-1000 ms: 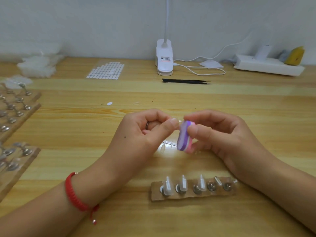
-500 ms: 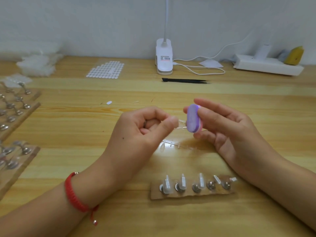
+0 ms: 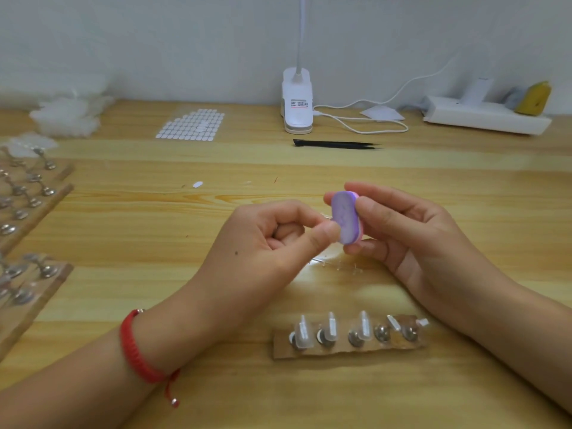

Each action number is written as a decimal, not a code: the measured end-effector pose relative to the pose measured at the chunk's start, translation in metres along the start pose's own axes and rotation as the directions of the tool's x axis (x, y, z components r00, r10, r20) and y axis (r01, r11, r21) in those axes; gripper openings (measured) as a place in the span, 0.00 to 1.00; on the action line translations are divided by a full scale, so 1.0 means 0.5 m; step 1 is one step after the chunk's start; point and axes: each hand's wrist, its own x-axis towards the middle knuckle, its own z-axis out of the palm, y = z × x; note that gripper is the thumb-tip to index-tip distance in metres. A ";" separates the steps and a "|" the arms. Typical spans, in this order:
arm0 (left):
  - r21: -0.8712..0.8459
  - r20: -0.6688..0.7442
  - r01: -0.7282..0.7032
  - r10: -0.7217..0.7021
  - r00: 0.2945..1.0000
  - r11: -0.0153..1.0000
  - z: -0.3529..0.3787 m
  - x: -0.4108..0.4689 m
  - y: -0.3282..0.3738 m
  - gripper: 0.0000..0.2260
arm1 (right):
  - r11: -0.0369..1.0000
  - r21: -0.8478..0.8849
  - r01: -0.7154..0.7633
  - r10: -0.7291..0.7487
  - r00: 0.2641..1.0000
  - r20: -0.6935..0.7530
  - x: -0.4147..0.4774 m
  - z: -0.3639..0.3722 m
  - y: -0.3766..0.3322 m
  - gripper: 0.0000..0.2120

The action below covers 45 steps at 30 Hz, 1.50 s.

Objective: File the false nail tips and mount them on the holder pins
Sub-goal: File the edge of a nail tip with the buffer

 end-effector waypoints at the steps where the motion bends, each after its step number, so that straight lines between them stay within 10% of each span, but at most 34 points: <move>1: -0.015 -0.035 0.005 -0.005 0.999 1.000 -0.003 0.001 0.000 0.11 | 1.000 -0.015 0.001 -0.001 1.000 0.009 0.000 0.000 0.001 0.11; 27: -0.117 -0.023 0.069 -0.072 0.997 0.991 -0.010 0.009 0.007 0.11 | 0.996 -0.084 -0.011 0.016 0.998 0.063 0.000 0.001 0.002 0.12; 40: 0.011 0.207 0.008 -0.010 0.978 1.000 -0.003 -0.003 0.004 0.07 | 1.000 -0.029 0.006 -0.006 1.000 0.020 0.002 -0.002 0.000 0.12; 45: -0.213 -0.018 0.123 -0.130 0.991 0.969 -0.016 0.012 0.001 0.10 | 0.999 0.031 0.016 -0.016 1.000 -0.012 0.004 -0.009 0.002 0.10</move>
